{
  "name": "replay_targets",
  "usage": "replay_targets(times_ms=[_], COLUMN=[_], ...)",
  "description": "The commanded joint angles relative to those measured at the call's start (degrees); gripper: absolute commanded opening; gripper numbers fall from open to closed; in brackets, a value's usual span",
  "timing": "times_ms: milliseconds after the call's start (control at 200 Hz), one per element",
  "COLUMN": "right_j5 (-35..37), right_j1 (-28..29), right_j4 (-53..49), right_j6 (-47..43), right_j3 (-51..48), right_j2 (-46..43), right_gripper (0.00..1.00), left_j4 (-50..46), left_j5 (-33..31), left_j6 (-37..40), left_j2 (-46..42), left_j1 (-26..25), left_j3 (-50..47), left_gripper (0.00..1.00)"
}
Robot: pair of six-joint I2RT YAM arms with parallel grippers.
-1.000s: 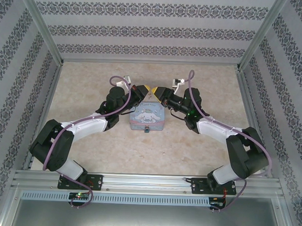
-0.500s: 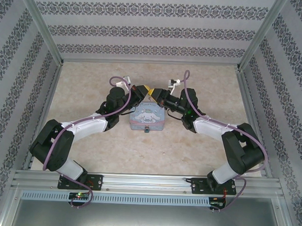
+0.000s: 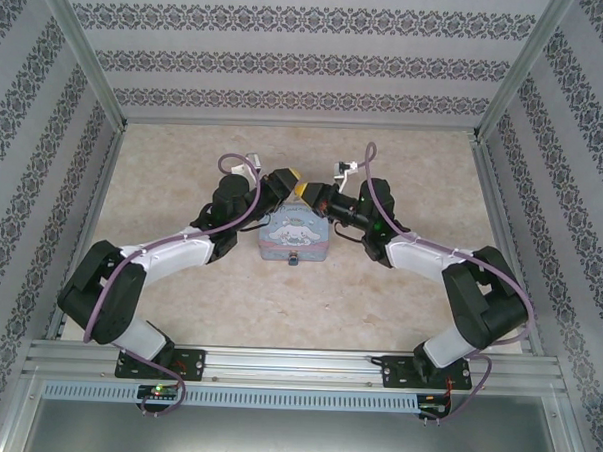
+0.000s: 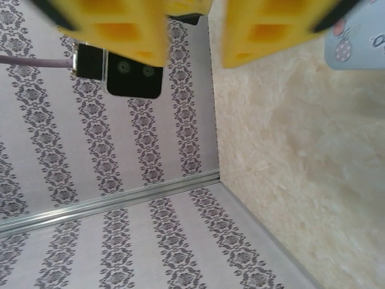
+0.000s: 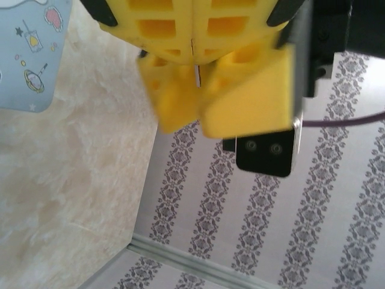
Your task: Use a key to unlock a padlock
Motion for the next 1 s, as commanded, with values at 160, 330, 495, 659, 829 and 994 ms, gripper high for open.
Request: replay_targets(times_ms=[160,330,495,659,829,994], right_j5=[-6.84,-11.27,-12.95,-15.34,-15.91,-15.53], right_j1=[-4.85,-5.40,-5.44,-5.48,-5.35,-5.22], right_j4=[-1.75,-3.70,-7.28,-7.51,-7.72,-7.75], right_j6=[-6.76,-10.19,-14.08,-15.22,-15.24,-14.11], right_j3=[-5.63,-6.44,-7.06,-7.42,-7.60,-8.24], right_j2=[-6.95,-9.74,-12.94,-14.12,-14.61,-14.33], right_gripper=[0.00,0.00,0.00,0.00,0.00,0.00], left_j4=[-24.45,-27.90,-29.78,-30.08,-27.43,-26.97], left_j5=[-1.00,1.55,4.56,8.03,10.17,10.83], left_j6=[6.92,8.67,9.06,8.60,8.89,9.68], left_j2=[-10.54,-12.57,-12.29,-11.02,-10.16,-9.25], left_j1=[-0.24,-0.03,0.09,0.09,0.01,0.05], left_j3=[6.67,7.30,7.99,8.87,8.14,7.70], left_gripper=[0.79,0.79,0.77,0.72,0.64,0.59])
